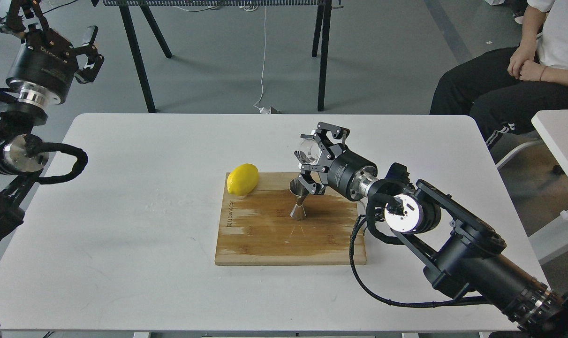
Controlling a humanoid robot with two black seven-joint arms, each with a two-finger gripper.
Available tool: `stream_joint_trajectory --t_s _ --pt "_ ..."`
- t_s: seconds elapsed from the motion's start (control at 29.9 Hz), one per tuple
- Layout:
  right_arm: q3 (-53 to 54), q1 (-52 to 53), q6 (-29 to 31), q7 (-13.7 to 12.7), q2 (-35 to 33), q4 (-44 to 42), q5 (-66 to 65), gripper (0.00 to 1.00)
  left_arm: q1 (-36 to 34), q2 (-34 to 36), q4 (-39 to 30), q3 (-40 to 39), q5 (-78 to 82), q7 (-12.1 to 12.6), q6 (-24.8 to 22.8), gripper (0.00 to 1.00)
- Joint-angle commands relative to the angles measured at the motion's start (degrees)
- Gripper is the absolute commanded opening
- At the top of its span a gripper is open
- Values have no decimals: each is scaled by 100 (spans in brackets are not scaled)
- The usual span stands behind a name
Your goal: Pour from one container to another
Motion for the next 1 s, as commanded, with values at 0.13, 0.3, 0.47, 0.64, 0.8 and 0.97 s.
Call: stream_joint_trajectory --t_s 0.13,0.3,0.47,0.64,0.8,0.97 --pt "-142 -86 -118 0 1 255 -1209 28 -9 9 0 -11 1 0 -8 100" --pt "-397 -138 -276 9 -17 545 -2114 28 0 9 0 -2 1 0 -8 100" --pt "-521 -182 -399 18 -8 739 -2747 28 0 9 0 -2 1 0 -8 100" --pt "-767 -182 -628 35 -8 730 -3372 28 0 9 0 -2 1 0 -8 100" --pt "-855 -182 -663 70 0 721 -3443 28 0 9 0 -2 1 0 -8 100" --pt "-864 -165 -742 70 0 695 -3775 28 0 9 0 7 1 0 -8 100"
